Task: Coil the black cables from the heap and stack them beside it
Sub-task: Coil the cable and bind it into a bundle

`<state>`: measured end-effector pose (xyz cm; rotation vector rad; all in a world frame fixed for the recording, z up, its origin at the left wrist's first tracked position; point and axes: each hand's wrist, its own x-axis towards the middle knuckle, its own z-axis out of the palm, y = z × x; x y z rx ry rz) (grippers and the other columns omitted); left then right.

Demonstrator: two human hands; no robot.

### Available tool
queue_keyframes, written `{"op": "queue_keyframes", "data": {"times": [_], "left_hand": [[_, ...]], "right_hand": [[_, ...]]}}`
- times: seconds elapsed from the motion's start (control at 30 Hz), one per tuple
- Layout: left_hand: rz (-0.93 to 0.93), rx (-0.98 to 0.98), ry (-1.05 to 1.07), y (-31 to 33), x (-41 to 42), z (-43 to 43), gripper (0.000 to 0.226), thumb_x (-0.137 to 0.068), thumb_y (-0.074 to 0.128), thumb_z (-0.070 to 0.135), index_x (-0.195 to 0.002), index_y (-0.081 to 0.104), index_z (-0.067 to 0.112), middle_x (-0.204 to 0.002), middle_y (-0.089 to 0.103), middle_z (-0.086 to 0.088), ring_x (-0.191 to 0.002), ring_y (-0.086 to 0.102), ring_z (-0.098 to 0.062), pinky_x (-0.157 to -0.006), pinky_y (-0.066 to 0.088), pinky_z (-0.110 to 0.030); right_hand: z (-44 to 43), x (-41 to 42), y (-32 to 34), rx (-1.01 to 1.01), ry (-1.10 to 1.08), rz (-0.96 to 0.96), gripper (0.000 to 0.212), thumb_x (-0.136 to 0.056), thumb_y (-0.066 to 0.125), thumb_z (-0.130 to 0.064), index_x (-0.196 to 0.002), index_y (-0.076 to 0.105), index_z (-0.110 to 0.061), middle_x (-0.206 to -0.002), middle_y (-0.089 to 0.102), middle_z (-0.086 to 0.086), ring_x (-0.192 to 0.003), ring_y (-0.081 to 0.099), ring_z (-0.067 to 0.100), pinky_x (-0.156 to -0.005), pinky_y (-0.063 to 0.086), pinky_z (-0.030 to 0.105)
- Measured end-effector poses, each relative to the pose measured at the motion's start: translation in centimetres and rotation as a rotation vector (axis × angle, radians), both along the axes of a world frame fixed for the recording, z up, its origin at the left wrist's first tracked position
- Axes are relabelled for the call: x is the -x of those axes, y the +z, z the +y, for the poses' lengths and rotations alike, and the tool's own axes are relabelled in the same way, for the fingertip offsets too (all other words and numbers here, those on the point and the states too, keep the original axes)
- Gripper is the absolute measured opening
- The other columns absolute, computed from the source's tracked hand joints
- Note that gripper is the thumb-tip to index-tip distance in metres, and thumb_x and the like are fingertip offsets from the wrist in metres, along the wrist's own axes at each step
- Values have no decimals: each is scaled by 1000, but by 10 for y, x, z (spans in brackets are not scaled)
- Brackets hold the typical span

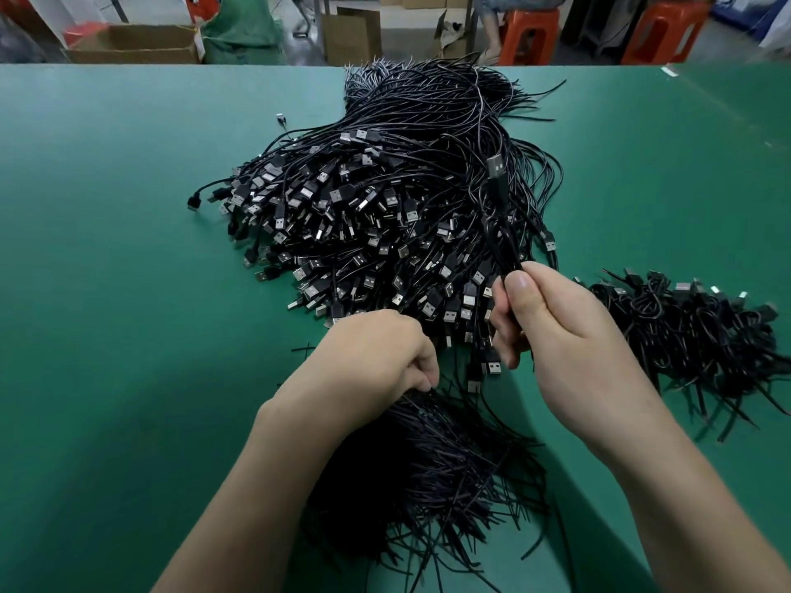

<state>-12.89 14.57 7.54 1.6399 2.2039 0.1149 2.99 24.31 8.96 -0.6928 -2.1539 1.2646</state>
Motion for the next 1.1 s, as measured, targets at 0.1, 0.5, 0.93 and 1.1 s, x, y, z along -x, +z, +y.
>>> {"op": "queue_keyframes", "data": {"times": [0.1, 0.5, 0.93, 1.1], "left_hand": [[-43, -88, -23, -2, 4, -4, 9, -101, 63, 30, -99, 71, 33, -100, 65, 13, -104, 52, -1, -93, 46, -30], [-847, -673, 248, 19, -3, -14, 14, -97, 72, 10, -102, 79, 21, -83, 77, -2, -77, 73, -14, -76, 59, -22], [-1199, -721, 258, 17, -13, -7, 22, -98, 60, 21, -99, 82, 22, -86, 77, 2, -77, 65, -4, -66, 51, -16], [-1186, -754, 218, 11, -10, -7, 24, -93, 68, 6, -101, 82, 23, -94, 79, 10, -86, 70, 3, -80, 53, -12]], "right_hand": [[1, 0, -1, 6, -20, 18, 39, -110, 34, -30, -75, 49, -27, -62, 52, -6, -57, 51, 13, -59, 45, 30], [-3, 0, 6, -56, 4, 26, 35, -107, 34, -37, -78, 50, -24, -67, 59, -1, -56, 57, 18, -60, 49, 39], [-5, 2, 6, 26, 22, -11, 36, -107, 38, -39, -74, 46, -28, -59, 43, -13, -55, 35, 9, -58, 31, 36], [-12, 0, 13, 370, 148, 115, 39, -110, 37, -30, -77, 51, -17, -59, 36, -10, -47, 33, 12, -46, 39, 33]]}}
